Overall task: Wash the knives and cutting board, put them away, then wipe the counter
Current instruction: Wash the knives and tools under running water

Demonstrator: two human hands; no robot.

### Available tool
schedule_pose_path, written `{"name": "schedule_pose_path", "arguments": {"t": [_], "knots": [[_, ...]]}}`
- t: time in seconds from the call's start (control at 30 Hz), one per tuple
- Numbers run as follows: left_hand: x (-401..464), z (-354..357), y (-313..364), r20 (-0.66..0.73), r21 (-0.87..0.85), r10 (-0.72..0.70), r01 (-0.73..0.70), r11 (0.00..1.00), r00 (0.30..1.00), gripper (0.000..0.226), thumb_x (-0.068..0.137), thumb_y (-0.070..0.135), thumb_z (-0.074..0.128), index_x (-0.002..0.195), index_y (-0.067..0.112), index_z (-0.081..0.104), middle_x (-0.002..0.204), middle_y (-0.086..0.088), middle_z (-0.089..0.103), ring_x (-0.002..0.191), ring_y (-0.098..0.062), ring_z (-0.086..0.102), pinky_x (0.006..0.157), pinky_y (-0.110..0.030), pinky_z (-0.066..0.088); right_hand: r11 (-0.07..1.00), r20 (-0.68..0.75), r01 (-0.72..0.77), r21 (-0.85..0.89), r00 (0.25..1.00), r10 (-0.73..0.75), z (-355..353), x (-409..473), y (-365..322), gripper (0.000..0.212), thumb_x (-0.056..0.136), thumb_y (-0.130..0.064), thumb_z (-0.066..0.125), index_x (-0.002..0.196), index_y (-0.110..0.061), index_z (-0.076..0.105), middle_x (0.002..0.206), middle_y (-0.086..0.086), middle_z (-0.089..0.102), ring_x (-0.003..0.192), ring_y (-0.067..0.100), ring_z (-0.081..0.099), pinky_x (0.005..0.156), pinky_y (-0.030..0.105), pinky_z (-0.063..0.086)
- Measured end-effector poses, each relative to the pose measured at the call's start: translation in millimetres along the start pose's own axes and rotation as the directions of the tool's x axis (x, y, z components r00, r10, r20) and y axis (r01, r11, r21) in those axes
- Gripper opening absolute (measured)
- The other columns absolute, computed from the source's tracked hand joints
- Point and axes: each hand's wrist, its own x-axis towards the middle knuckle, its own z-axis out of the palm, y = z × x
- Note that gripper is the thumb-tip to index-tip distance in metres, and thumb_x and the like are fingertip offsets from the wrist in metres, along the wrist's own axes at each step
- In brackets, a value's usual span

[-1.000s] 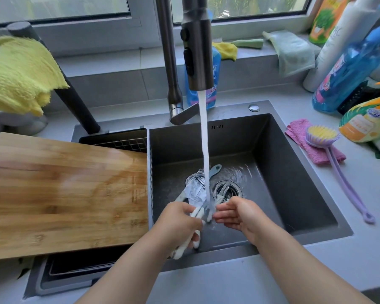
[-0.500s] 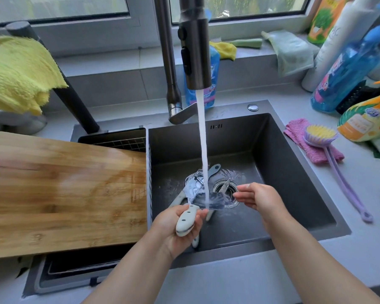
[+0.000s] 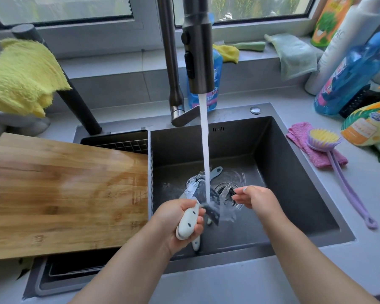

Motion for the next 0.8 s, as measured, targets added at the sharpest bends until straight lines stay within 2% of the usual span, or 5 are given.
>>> {"name": "schedule_pose_path", "arguments": {"t": [0.13, 0.3, 0.53, 0.67, 0.8], "knots": [[-7, 5, 6, -0.064, 0.5, 0.177, -0.122, 0.857, 0.982, 0.01, 0.094, 0.007, 0.049, 0.102, 0.004, 0.054, 0.079, -0.015, 0.057, 0.052, -0.018, 0.05, 0.044, -0.024, 0.042, 0.998, 0.024, -0.047, 0.03, 0.999, 0.047, 4, 2, 1, 0.028, 0.093, -0.002, 0.042, 0.102, 0.011, 0.065, 0.084, 0.022, 0.067, 0.069, 0.018, 0.061, 0.054, 0.012, 0.048], [-9, 4, 7, 0.038, 0.926, 0.363, -0.169, 0.338, 0.931, 0.029, 0.086, 0.024, 0.064, 0.113, 0.03, 0.056, 0.087, 0.0, 0.065, 0.061, -0.015, 0.06, 0.053, -0.024, 0.05, 0.998, 0.025, -0.059, 0.009, 0.998, 0.059, 5, 6, 3, 0.028, 0.092, -0.002, 0.043, 0.102, 0.01, 0.066, 0.081, 0.019, 0.068, 0.068, 0.018, 0.061, 0.061, 0.019, 0.046], [-4, -2, -12, 0.21, 0.976, 0.451, -0.158, -0.15, 0.868, 0.06, 0.076, 0.018, 0.062, 0.131, 0.039, 0.049, 0.121, 0.008, 0.06, 0.105, -0.017, 0.057, 0.078, -0.027, 0.051, 0.999, 0.047, -0.049, -0.018, 0.998, 0.049, 10, 6, 2, 0.026, 0.091, -0.002, 0.043, 0.097, 0.007, 0.067, 0.076, 0.018, 0.066, 0.065, 0.019, 0.06, 0.046, 0.008, 0.045], [1, -6, -19, 0.279, 0.939, 0.444, -0.145, -0.311, 0.852, 0.061, 0.076, 0.01, 0.054, 0.131, 0.037, 0.048, 0.124, 0.004, 0.06, 0.114, -0.022, 0.054, 0.083, -0.031, 0.049, 0.984, -0.004, -0.073, -0.163, 0.997, 0.074, 11, 10, 12, 0.022, 0.087, -0.009, 0.049, 0.079, -0.003, 0.069, 0.065, 0.009, 0.069, 0.069, 0.025, 0.062, 0.069, 0.031, 0.047], [6, -5, -22, 0.319, 0.907, 0.455, -0.129, -0.4, 0.832, 0.045, 0.078, 0.012, 0.056, 0.119, 0.03, 0.048, 0.114, -0.001, 0.06, 0.106, -0.025, 0.056, 0.069, -0.028, 0.038, 0.814, 0.104, 0.17, -0.555, 0.985, -0.135, 15, -11, 16, 0.047, 0.078, -0.039, 0.039, 0.086, -0.007, 0.072, 0.092, 0.007, 0.07, 0.095, 0.029, 0.06, 0.087, 0.039, 0.046]]}}
